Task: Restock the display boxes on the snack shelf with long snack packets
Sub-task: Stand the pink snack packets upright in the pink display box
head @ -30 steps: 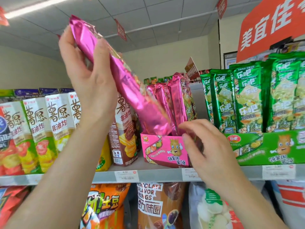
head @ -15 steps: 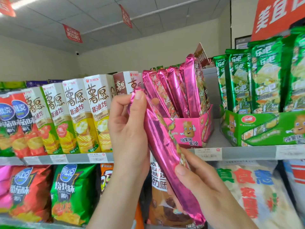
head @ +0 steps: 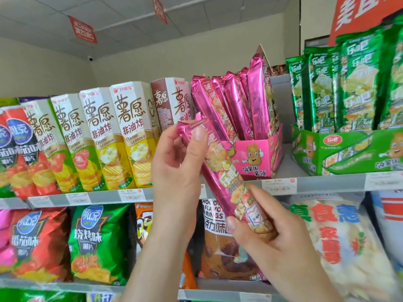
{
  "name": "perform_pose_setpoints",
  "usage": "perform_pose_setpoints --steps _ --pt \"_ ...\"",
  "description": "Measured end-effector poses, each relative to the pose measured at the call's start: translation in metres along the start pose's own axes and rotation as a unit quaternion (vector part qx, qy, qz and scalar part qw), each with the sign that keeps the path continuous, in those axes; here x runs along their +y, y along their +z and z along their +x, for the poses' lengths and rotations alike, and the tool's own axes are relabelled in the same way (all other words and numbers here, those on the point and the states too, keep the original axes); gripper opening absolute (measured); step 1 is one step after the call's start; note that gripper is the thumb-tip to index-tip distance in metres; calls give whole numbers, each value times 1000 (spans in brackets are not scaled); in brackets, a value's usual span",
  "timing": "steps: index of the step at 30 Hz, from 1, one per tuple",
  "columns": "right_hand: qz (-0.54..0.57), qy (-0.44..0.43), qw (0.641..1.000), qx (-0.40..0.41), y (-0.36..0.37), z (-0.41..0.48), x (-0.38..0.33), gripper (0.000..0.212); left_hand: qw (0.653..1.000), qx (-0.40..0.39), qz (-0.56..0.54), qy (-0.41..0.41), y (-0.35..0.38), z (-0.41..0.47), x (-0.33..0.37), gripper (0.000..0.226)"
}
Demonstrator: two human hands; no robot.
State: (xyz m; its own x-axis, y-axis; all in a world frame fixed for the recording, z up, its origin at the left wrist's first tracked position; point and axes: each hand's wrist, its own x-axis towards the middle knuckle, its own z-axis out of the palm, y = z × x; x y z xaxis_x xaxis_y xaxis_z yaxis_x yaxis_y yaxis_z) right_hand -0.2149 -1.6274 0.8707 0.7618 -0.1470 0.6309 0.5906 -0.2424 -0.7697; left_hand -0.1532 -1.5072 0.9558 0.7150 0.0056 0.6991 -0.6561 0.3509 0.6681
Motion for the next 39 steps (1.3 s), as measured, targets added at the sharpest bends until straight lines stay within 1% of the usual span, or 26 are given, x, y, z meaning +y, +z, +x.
perform_pose_setpoints --steps 2,3,4,6,7,9,10,11,12,14,17,19,20,22,23,25,27,29,31,33,35,37,39 --pt "-22 -18 999 24 2 -1 1 52 1000 -9 -5 4 -1 -1 0 14" --pt "-23 -19 999 22 1 -1 0 53 1000 -14 -14 4 -2 -2 0 12" --pt "-14 -12 1000 7 0 -1 -1 55 1000 -14 -22 6 -3 -3 -1 13" --pt "36 22 998 -56 -3 -2 -1 56 999 6 -46 4 -5 -2 0 13" --pt "72 53 992 -88 -4 -3 -1 55 998 26 -66 -5 -5 -2 0 19" --pt "137 105 976 -135 -7 -4 -1 55 993 63 -93 -24 -4 -2 -1 47" --pt "154 110 971 -148 -8 -3 -1 55 991 76 -101 -36 -3 -2 -1 59" --pt "162 108 969 -155 -9 -4 -1 54 989 87 -114 -44 -2 -2 -2 64" --pt "168 105 968 -157 -9 -4 -2 53 985 92 -134 -50 -1 -3 -2 65" --pt "183 107 966 -147 -8 -4 0 51 981 87 -159 -62 -2 -3 -4 56" --pt "206 125 961 -134 -9 -6 4 49 978 60 -183 -75 -4 -6 -6 31" --pt "234 129 954 -137 -9 -5 6 51 975 50 -194 -92 -6 -6 -8 27" --pt "238 134 953 -131 -9 -5 6 51 976 45 -190 -99 -6 -6 -7 30" --pt "200 141 965 -91 -8 -7 9 47 980 32 -167 -103 -5 -7 -4 41" --pt "163 129 976 -65 -7 -8 10 43 987 18 -128 -93 -6 -7 -5 42" --pt "83 77 993 -21 -4 -10 10 40 996 -13 -64 -68 -5 -8 -13 32" --pt "34 30 999 9 -1 -10 9 39 998 -23 -13 -63 -3 -10 -13 34" --pt "17 17 1000 18 -2 -10 8 41 998 -12 -22 -63 -3 -11 -15 39" --pt "6 14 1000 2 -5 -11 8 43 997 2 -54 -62 -5 -11 -14 36" --pt "28 13 999 -26 -10 -13 9 44 994 25 -85 -68 -7 -9 -13 32" --pt "61 15 997 -36 -15 -16 11 47 989 53 -113 -78 -10 -6 -12 32" --pt "62 8 998 -19 -18 -18 13 49 984 71 -135 -92 -13 -3 -12 31" --pt "69 -6 998 3 -20 -18 12 47 981 71 -146 -108 -15 -2 -14 24"
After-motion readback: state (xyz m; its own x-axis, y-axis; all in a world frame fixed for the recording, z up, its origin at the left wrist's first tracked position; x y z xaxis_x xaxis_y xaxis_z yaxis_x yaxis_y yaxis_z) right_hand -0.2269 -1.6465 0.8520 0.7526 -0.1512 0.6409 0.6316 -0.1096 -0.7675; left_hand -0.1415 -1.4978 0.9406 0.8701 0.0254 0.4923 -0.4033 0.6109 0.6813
